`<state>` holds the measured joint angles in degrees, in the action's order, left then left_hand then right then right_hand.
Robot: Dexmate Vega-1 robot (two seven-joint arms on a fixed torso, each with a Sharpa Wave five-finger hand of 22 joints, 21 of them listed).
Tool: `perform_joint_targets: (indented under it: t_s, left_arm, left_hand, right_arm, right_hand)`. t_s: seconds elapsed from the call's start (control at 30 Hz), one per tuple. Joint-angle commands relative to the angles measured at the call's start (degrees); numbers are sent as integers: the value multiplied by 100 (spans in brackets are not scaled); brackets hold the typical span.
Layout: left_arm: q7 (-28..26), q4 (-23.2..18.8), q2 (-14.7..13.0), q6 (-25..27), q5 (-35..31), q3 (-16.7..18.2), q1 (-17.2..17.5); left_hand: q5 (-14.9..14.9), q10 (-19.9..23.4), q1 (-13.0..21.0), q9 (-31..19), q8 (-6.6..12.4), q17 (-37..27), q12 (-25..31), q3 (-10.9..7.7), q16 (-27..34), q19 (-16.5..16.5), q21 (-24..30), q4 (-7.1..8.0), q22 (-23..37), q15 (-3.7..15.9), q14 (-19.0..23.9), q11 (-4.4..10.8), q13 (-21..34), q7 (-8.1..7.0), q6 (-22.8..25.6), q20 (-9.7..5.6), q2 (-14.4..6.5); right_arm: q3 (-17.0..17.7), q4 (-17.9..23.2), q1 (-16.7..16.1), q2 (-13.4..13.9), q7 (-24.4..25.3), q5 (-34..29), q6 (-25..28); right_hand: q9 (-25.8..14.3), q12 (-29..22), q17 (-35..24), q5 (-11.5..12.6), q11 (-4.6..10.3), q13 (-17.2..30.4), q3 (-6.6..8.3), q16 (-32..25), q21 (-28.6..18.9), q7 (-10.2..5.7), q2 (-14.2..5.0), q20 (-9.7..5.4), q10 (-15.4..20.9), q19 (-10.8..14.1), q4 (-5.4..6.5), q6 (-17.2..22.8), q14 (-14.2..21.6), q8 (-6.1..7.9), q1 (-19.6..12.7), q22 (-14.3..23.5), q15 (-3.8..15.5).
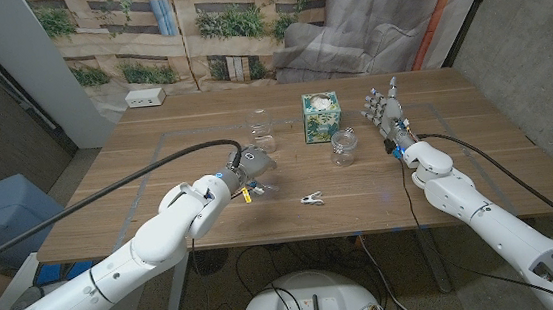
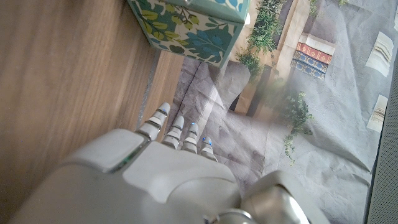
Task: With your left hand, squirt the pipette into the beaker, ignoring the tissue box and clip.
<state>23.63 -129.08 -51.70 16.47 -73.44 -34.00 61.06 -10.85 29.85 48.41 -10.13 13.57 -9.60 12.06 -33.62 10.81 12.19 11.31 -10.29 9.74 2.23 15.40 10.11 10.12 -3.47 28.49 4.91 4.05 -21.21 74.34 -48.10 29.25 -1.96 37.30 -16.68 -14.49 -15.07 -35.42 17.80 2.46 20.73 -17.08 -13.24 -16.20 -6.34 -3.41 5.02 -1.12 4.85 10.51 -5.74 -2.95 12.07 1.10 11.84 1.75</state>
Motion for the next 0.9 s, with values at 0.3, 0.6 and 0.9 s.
perform_joint_targets:
  t_s: [0.3, 0.6, 0.9]
  left_arm:
    - [-57, 340, 357, 209, -340, -111, 27]
    - [103, 444, 502, 345, -248, -180, -52]
    - [166, 480, 600, 463, -208, -281, -82]
  left_hand:
    - [-40, 309, 192, -20, 6, -16, 21, 105, 50, 164, 34, 5, 18, 291, 258, 33, 13, -20, 202, -65, -4]
    - [-42, 443, 249, -21, 12, -17, 29, 144, 59, 232, 43, 10, 21, 316, 351, 44, 11, -22, 327, -86, -22]
    - [-41, 620, 311, -23, 21, -17, 33, 202, 69, 346, 64, 19, 26, 353, 468, 98, 7, -48, 502, -142, -47]
  right_arm:
    - [0, 1, -1, -1, 0, 0, -1]
    - [0, -5, 1, -2, -3, 0, -4]
    - [0, -1, 0, -1, -2, 0, -1]
  right_hand:
    - [-9, -19, -25, 28, 43, 18, -45, -34, -33, -52, -332, -6, 12, 23, -5, 4, -38, 36, -1, 30, 482]
    - [-9, -14, -25, 28, 37, 18, -44, -34, -33, -48, -335, -6, -2, 22, -4, 5, -37, 37, 0, 30, 484]
    - [-9, -7, -25, 28, 28, 18, -44, -36, -31, -58, -335, -4, -19, 19, -4, 5, -32, 37, -1, 30, 479]
